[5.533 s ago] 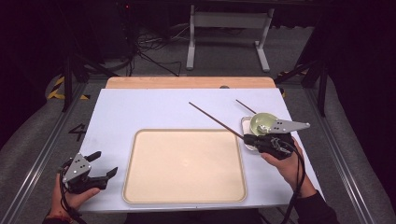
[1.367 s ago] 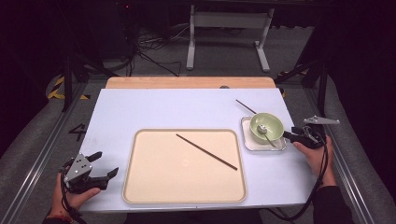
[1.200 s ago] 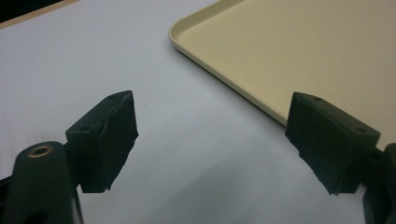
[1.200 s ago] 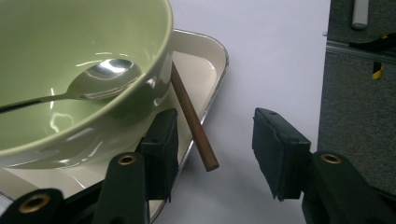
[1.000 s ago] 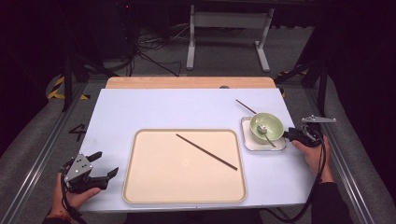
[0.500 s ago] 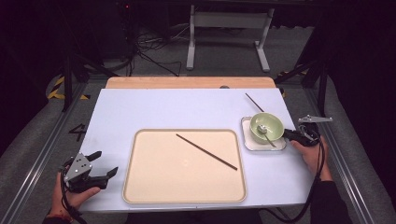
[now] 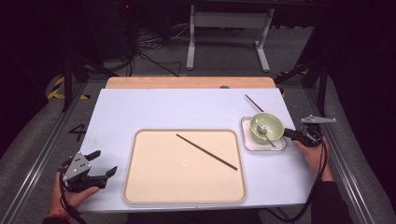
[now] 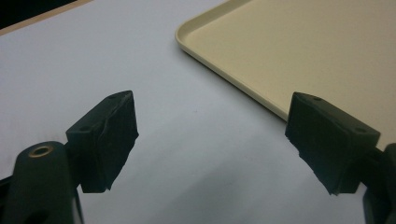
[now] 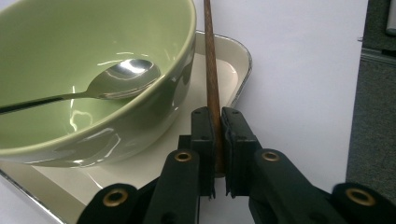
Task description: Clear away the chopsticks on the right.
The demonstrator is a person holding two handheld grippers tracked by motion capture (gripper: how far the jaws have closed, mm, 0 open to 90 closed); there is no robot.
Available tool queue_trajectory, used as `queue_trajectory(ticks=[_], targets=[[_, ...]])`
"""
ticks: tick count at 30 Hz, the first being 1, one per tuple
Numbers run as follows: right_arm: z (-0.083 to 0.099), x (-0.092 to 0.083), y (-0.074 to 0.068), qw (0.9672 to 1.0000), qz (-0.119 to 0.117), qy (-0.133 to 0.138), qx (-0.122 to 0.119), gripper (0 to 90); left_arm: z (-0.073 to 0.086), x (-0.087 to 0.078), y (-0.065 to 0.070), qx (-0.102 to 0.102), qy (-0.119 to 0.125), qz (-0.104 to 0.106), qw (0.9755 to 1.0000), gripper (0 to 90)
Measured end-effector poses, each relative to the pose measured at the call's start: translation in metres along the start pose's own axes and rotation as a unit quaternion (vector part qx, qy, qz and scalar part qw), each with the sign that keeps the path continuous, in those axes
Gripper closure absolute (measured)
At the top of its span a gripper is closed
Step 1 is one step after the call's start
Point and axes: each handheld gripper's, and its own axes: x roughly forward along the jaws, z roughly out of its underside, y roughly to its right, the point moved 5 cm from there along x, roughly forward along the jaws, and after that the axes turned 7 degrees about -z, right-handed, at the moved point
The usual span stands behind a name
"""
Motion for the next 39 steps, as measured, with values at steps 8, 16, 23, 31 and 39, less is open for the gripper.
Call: queue_trajectory(ticks=[8, 16, 23, 31, 39], targets=[[-0.005, -0.013, 0.002, 0.9994, 0.026, 0.024, -0.002, 84.9, 0.001, -0.002, 0.001, 0.001, 0.000, -0.002, 1.0000, 17.8], [-0.019, -0.034, -0.005, 0.9969, 0.037, 0.069, -0.001, 84.9, 0.002, -0.004, 0.001, -0.003, 0.000, -0.003, 1.0000, 17.8], [-0.031, -0.050, -0.023, 0.9947, 0.032, 0.095, -0.022, 84.9, 0.000, -0.003, 0.002, -0.002, 0.001, -0.001, 1.0000, 17.7], [-0.040, -0.060, -0.048, 0.9929, 0.022, 0.104, -0.054, 85.0, 0.001, -0.004, 0.002, 0.000, -0.001, -0.004, 1.0000, 17.6], [-0.053, -0.070, -0.092, 0.9890, -0.006, 0.112, -0.097, 84.9, 0.001, -0.004, 0.004, 0.000, -0.003, -0.002, 1.0000, 17.6]])
